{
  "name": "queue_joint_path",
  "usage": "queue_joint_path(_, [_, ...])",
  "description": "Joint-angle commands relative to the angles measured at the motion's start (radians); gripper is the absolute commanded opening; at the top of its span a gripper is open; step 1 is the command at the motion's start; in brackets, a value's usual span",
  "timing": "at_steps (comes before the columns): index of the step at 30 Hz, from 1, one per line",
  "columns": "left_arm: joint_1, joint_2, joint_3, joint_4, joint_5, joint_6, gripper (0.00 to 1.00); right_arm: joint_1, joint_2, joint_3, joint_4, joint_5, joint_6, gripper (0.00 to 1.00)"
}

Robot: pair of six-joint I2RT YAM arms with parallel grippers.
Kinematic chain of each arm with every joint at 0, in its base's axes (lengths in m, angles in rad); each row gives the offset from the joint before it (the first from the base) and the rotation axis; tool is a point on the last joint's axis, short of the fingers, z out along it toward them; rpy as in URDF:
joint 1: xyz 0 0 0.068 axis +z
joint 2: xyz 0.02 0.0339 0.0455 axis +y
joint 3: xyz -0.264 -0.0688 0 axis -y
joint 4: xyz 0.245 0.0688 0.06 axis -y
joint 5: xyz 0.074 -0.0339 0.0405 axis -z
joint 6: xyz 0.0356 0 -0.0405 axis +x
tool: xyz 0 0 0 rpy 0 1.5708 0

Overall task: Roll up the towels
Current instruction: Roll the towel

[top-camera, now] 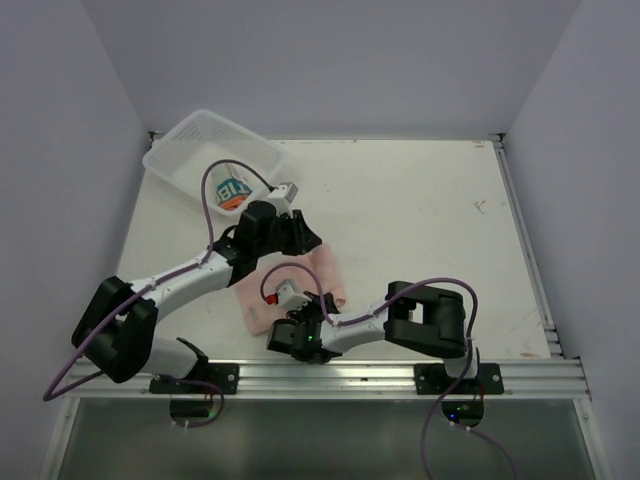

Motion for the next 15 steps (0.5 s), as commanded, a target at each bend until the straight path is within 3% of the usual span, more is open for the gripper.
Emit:
queue_joint_path(1, [0.007,0.037,-0.027,0.212,0.122,-0.031,0.29,-0.018,0.064,-0.020,0.055,-0.182,0.061,0.00])
queue_joint_path(9, [0.007,0.167,-0.112,0.479,0.277,-0.085,0.35,-0.035,0.052,-0.033,0.061,-0.194,0.071,0.00])
queue_joint_path(15, [0.005,0.255,-0.145,0.567,0.305,-0.099,0.35,-0.037,0.061,-0.026,0.059,-0.200,0.071,0.00])
